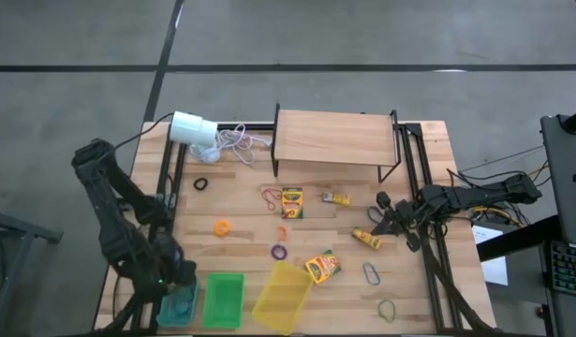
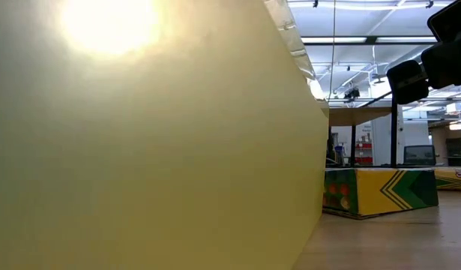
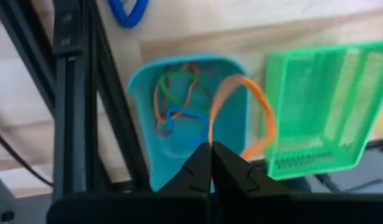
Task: Pick & Place Office Desk Supplies
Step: Put the orange rubberband into the blue bin
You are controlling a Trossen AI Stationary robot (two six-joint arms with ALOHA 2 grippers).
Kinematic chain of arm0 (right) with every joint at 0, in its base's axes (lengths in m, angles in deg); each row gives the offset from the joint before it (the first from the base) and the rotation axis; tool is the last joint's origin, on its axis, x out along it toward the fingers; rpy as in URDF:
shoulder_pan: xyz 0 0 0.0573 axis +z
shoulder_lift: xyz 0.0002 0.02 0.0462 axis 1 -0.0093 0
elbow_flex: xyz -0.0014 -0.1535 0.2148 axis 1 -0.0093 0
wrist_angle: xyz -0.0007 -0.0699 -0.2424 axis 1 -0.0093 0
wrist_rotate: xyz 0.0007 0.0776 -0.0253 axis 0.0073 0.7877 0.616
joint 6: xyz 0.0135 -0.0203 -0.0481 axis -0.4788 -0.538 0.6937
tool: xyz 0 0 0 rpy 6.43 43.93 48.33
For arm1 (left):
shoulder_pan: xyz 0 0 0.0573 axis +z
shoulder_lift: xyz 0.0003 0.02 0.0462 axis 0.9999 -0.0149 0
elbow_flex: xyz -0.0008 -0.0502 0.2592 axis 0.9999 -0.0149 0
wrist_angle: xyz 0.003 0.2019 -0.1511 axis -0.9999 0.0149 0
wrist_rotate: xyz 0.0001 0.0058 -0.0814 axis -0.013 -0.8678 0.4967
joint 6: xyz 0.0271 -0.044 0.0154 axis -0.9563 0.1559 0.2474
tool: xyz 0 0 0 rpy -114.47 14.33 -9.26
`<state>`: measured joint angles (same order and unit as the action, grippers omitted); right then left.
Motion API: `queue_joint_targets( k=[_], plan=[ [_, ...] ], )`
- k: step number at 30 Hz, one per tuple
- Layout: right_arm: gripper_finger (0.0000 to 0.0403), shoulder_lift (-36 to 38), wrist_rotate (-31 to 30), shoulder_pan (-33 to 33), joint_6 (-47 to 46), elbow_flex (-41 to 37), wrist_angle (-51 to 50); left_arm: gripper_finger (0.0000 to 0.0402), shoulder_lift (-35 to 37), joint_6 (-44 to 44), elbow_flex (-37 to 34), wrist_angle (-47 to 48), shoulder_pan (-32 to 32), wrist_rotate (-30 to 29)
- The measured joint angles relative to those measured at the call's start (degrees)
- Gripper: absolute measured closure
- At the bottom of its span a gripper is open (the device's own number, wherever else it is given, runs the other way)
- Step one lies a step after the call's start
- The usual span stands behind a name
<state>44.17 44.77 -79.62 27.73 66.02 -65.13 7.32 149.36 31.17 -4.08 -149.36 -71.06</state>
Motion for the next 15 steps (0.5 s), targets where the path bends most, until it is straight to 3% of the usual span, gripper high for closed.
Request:
queue_joint_targets(
  k=[8, 15],
  plan=[
    [0.0394, 0.0, 0.0, 0.0, 0.0, 0.0, 0.0, 0.039, 0.0, -0.5, -5.5, -9.0, -2.8, -0.8],
    [0.0394, 0.0, 0.0, 0.0, 0.0, 0.0, 0.0, 0.039, 0.0, -5.5, -10.9, -16.6, -2.8, 4.1]
  ],
)
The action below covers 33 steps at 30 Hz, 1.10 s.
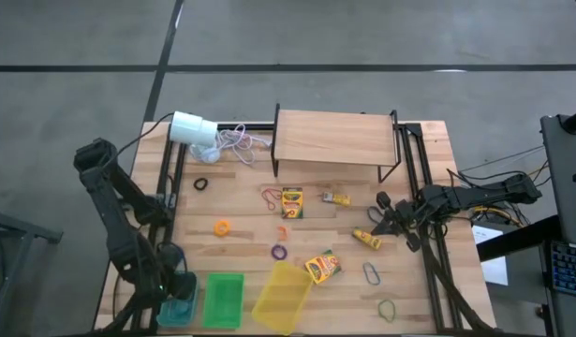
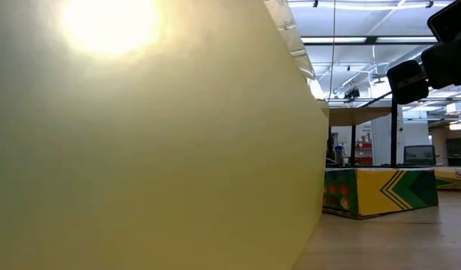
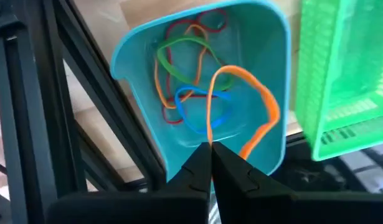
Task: Pick & Place Office Desk Supplies
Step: Put the orange rubberband into the blue bin, then put the red rubberband into the blue bin
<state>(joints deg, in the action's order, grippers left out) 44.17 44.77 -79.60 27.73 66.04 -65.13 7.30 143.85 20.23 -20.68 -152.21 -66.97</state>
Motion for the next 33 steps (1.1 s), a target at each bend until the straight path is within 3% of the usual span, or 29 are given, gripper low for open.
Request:
queue_joint_targets(
  k=[20, 33],
  plan=[
    [0.0394, 0.0, 0.0, 0.0, 0.0, 0.0, 0.0, 0.0384, 0.0, -0.9, -7.9, -9.4, 0.1, 1.0],
    [0.0394, 0.0, 0.0, 0.0, 0.0, 0.0, 0.0, 0.0276, 0.0, -0.7, -7.8, -9.8, 0.1, -0.9]
  ],
)
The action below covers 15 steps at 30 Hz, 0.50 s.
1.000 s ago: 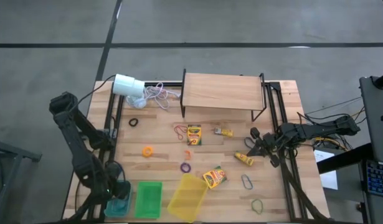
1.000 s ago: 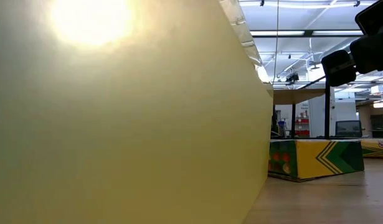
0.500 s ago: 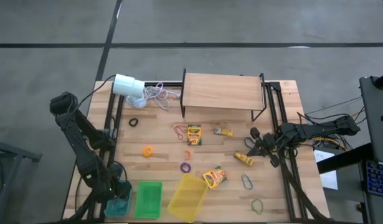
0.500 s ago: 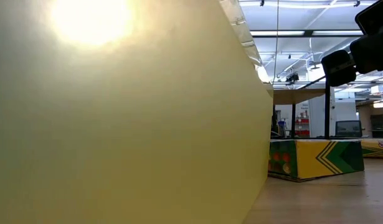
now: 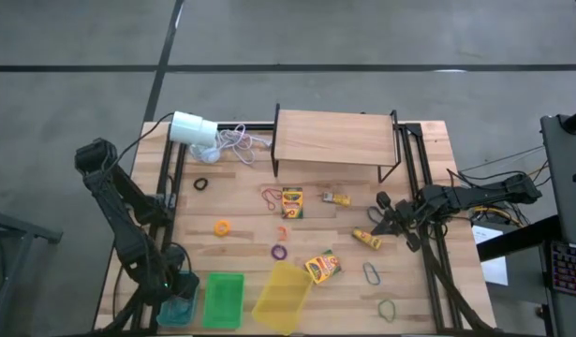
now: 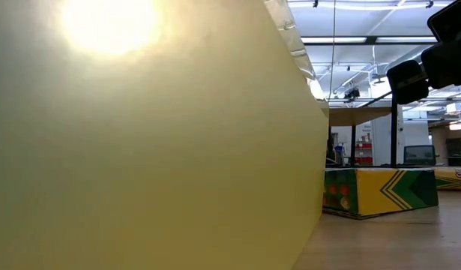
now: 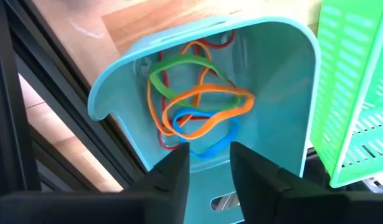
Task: Pick & Place Office Desk Supplies
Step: Put the red rubberband into the blue bin
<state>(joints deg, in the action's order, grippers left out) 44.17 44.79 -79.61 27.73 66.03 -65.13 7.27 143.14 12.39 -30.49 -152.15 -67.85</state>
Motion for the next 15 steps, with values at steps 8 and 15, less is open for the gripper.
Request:
queue_joint_targets(
  k=[8, 15],
  plan=[
    [0.0394, 0.0, 0.0, 0.0, 0.0, 0.0, 0.0, 0.0264, 0.5, 0.2, 0.0, 0.0, 0.3, 0.0],
    [0.0394, 0.0, 0.0, 0.0, 0.0, 0.0, 0.0, 0.0265, 3.5, 1.3, 0.8, 2.7, 3.1, -0.5]
  ],
)
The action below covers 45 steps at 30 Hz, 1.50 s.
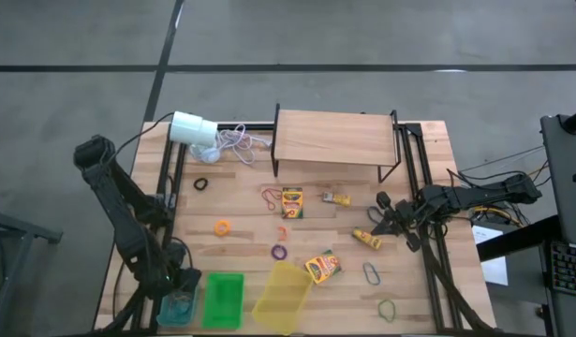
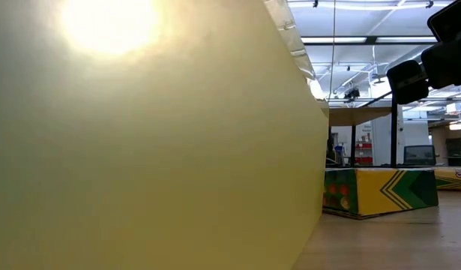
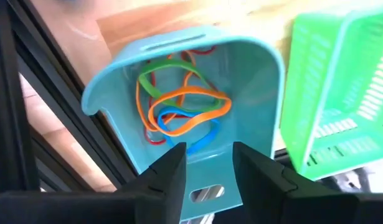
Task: Pick & Place Office Desk Supplies
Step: Put the red rubberband into the blue bin
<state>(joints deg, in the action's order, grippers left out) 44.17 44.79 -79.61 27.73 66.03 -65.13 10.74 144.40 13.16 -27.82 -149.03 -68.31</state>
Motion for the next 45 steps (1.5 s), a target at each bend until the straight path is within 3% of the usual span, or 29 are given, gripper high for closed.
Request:
queue_joint_targets(
  k=[12, 18, 23, 27, 31, 34, 39, 45],
  plan=[
    [0.0394, 0.0, 0.0, 0.0, 0.0, 0.0, 0.0, 0.0265, 1.0, -8.9, 8.7, 16.2, 3.9, -8.1],
    [0.0394, 0.0, 0.0, 0.0, 0.0, 0.0, 0.0, 0.0265, 1.0, -27.8, 11.6, 22.8, 10.5, -15.3],
    [0.0394, 0.0, 0.0, 0.0, 0.0, 0.0, 0.0, 0.0265, 1.0, -51.2, 11.7, 23.4, 22.6, -23.0],
    [0.0394, 0.0, 0.0, 0.0, 0.0, 0.0, 0.0, 0.0266, 1.0, -72.3, 10.3, 14.5, 33.9, -26.8],
    [0.0394, 0.0, 0.0, 0.0, 0.0, 0.0, 0.0, 0.0266, 1.0, -99.4, 6.6, -4.3, 41.5, -26.8],
    [0.0394, 0.0, 0.0, 0.0, 0.0, 0.0, 0.0, 0.0266, 0.9, -113.4, 2.4, -20.6, 45.2, -26.7],
    [0.0394, 0.0, 0.0, 0.0, 0.0, 0.0, 0.0, 0.0266, 0.9, -121.2, -3.7, -38.0, 49.2, -24.4],
    [0.0394, 0.0, 0.0, 0.0, 0.0, 0.0, 0.0, 0.0266, 0.9, -128.8, -9.1, -43.4, 52.1, -21.8]
  ],
)
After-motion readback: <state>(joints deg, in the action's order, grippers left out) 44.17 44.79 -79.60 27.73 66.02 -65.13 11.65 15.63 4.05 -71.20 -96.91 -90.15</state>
